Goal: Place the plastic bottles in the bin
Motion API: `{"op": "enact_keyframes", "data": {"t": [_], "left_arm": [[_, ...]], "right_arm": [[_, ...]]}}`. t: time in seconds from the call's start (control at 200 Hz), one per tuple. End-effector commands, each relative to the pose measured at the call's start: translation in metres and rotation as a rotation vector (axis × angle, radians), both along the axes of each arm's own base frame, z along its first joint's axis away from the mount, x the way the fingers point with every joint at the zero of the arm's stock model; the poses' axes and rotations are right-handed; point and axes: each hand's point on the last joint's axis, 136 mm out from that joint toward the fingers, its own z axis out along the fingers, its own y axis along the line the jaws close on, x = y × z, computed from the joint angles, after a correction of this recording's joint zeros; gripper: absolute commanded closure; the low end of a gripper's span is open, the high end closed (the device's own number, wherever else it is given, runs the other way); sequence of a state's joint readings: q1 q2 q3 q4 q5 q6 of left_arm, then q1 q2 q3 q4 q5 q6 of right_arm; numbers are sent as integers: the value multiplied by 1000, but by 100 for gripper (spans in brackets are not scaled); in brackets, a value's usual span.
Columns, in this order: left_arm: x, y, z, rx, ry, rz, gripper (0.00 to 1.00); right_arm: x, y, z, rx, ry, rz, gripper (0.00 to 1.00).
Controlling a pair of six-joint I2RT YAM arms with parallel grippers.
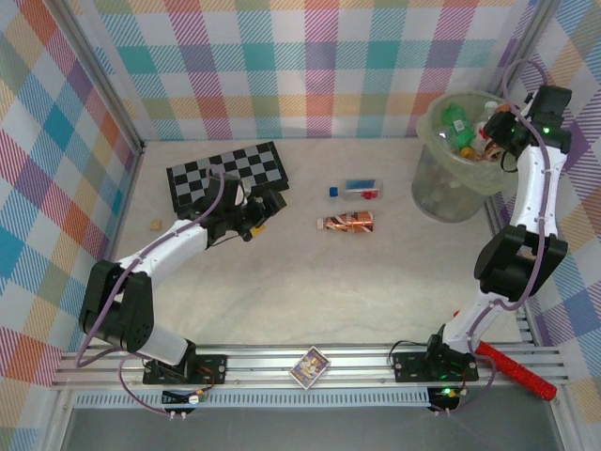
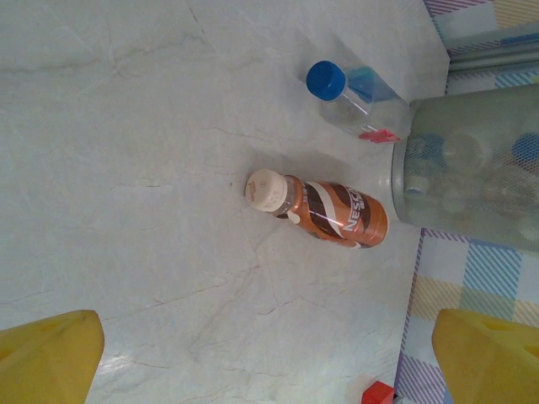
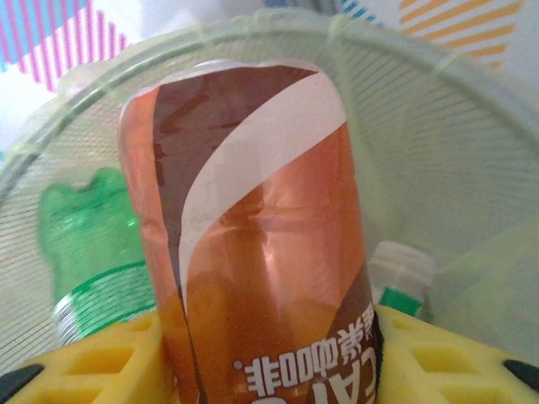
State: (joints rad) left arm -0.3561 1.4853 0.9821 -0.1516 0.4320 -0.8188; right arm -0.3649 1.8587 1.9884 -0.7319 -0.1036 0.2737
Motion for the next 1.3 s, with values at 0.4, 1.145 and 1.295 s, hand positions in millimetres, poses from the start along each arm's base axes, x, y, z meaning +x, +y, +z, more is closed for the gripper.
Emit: {"op": "enact_keyframes", "data": {"t": [0.4, 1.145, 1.295], "left_arm": [[2, -6, -1, 0, -3, -27, 1], [4, -8, -6, 2, 3, -31, 1], [4, -8, -8, 1, 7, -32, 1]], "right_arm": [[-19, 12, -32, 47, 173, -21, 39], [-28, 56, 29, 76, 30, 130, 16], [-22, 76, 19, 111, 51, 197, 19]]}}
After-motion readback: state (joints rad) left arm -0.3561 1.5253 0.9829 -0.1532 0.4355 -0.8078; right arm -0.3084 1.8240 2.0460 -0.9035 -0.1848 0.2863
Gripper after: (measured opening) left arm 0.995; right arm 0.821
